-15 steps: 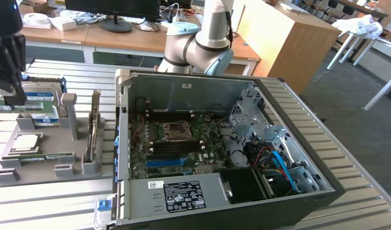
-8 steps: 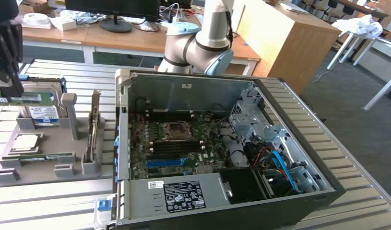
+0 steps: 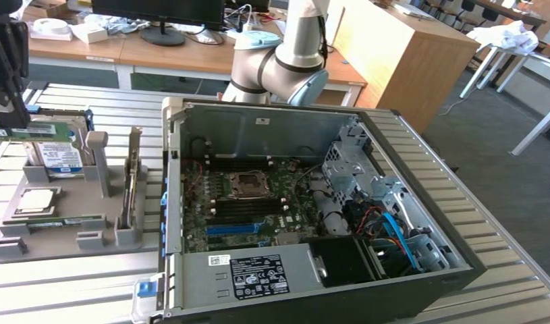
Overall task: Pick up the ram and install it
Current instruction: 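Pick up the ram and move it above insertion slot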
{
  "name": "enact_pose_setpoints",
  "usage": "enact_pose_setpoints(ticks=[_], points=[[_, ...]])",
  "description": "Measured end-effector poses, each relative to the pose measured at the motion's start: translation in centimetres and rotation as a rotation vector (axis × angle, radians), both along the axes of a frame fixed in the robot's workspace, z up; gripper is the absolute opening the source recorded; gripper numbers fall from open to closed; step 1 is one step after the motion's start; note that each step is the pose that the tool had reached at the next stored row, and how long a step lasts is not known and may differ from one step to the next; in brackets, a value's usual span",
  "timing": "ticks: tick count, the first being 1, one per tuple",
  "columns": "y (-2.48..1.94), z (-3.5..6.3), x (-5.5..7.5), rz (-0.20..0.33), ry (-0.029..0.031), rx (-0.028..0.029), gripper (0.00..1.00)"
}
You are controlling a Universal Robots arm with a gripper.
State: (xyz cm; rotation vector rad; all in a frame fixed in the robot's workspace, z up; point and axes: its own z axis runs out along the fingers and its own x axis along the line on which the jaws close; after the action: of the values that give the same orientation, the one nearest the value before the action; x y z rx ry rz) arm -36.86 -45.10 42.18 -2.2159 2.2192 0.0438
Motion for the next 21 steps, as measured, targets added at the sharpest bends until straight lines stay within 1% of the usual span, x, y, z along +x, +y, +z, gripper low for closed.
enact_pose_setpoints(ticks=[5, 11, 17, 21], points=[[0.0, 0.03, 0.0, 0.0, 0.0004, -0.0003, 0.11], [0.0, 0.02, 0.6, 0.0, 0.0002, -0.0001, 0.11], [0.0, 0.01, 1.8, 0.0, 0.0003, -0.0001, 0.11], [0.0, 0.02, 3.0, 0.0, 0.0002, -0.0001, 0.11]])
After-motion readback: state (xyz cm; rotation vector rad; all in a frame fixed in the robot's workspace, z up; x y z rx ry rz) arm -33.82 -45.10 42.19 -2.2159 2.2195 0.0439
